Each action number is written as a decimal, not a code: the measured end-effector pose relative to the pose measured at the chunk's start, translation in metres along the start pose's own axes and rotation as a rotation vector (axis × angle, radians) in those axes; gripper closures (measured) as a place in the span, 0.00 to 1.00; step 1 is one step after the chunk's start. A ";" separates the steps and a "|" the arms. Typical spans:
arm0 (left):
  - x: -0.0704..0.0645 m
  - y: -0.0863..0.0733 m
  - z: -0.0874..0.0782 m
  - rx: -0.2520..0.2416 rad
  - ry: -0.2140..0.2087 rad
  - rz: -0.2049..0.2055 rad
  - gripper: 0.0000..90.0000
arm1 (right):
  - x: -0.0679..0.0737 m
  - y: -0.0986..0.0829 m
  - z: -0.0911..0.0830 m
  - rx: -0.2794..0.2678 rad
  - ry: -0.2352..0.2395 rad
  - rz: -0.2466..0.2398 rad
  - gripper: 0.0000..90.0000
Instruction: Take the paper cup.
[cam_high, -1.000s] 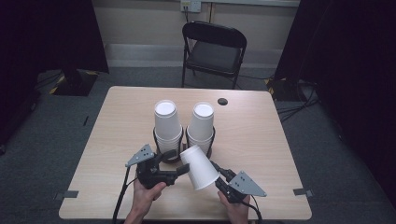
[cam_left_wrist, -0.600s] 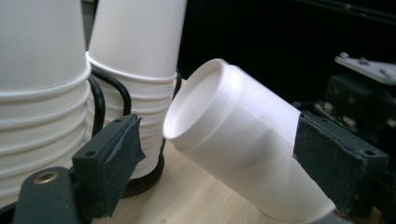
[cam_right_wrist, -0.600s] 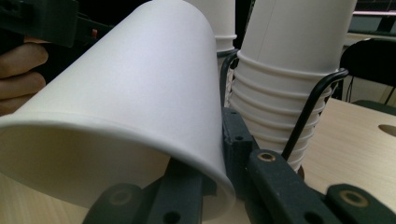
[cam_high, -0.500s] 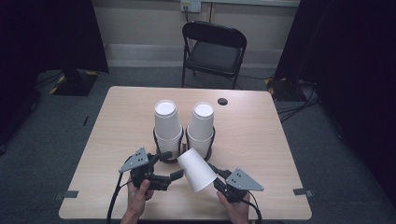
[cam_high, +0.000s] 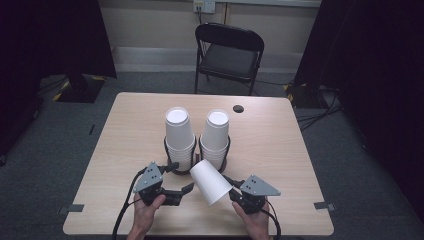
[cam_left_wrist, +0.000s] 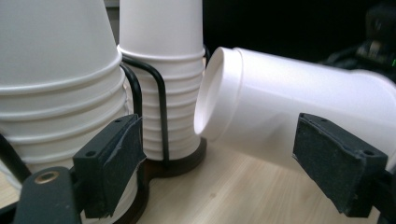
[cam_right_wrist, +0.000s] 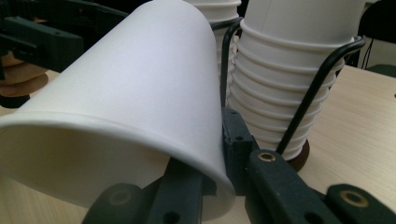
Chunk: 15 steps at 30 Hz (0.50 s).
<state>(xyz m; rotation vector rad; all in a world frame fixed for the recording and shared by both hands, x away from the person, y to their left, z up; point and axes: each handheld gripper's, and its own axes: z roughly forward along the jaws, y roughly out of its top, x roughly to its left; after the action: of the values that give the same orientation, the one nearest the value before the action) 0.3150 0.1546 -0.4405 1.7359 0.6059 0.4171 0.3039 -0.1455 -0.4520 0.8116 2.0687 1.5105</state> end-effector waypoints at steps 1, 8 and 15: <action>0.000 0.000 0.000 0.002 -0.002 0.009 0.17 | -0.002 0.002 0.000 0.025 0.003 0.004 0.96; -0.005 -0.004 0.002 0.029 -0.024 0.029 0.17 | -0.007 0.007 0.003 0.093 0.062 0.009 0.96; -0.009 -0.010 0.002 0.064 -0.018 0.058 0.17 | -0.011 0.011 0.005 0.162 0.107 0.032 0.96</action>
<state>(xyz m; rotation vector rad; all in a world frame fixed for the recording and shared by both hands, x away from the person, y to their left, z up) 0.3069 0.1495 -0.4504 1.8203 0.5621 0.4262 0.3169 -0.1472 -0.4424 0.8433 2.2902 1.4461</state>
